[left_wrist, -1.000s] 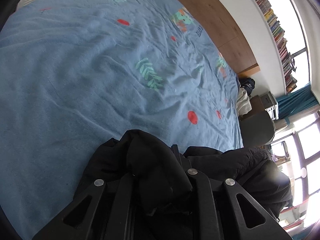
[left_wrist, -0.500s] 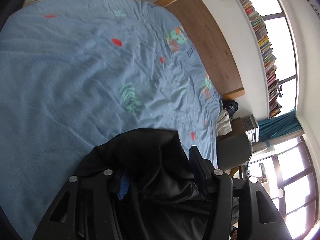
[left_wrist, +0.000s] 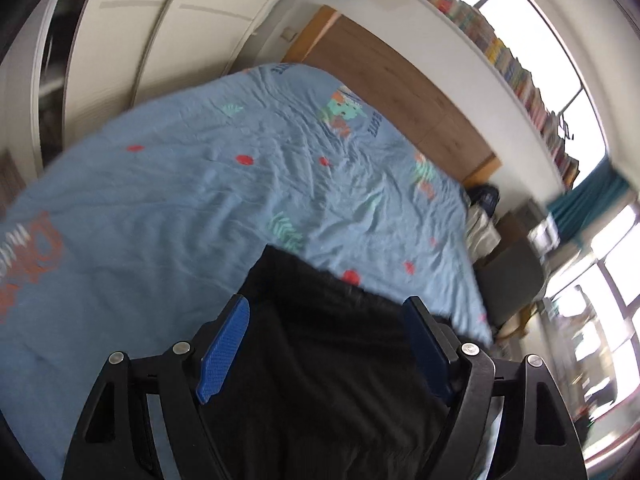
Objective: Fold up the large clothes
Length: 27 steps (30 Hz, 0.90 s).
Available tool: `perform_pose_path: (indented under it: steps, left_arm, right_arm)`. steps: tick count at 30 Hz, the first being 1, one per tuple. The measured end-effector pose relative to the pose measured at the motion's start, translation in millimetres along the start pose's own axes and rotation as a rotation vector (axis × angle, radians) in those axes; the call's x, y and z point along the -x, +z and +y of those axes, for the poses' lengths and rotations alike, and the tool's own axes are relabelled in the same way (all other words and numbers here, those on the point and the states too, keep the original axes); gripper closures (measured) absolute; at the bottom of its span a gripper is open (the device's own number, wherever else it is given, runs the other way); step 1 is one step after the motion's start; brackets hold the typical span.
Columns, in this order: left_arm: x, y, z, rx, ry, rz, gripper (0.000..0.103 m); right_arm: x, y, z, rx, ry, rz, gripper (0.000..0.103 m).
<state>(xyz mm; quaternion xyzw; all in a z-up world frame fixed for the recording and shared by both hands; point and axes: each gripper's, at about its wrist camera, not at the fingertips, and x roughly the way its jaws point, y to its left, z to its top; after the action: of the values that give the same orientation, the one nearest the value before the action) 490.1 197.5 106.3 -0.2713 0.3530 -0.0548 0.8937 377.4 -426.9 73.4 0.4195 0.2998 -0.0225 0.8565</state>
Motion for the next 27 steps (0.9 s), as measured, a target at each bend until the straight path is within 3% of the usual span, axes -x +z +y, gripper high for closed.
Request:
perform_pose_path:
  steps: [4, 13, 20, 27]
  left_arm:
    - [24.0, -37.4, -7.8, -0.098, 0.069, 0.005, 0.025]
    - [46.6, -97.3, -6.1, -0.151, 0.155, -0.009, 0.025]
    - [22.8, -125.4, -17.6, -0.240, 0.203, 0.002, 0.025]
    - [-13.4, -146.0, -39.9, -0.329, 0.186, -0.004, 0.025]
  right_arm:
    - [22.8, -35.9, 12.8, 0.046, -0.030, 0.024, 0.026]
    - [40.4, -97.7, 45.7, 0.234, -0.147, 0.061, 0.026]
    - [8.4, -131.4, 79.6, 0.414, -0.197, 0.061, 0.026]
    - [-23.9, -151.3, 106.9, 0.587, -0.214, 0.032, 0.026]
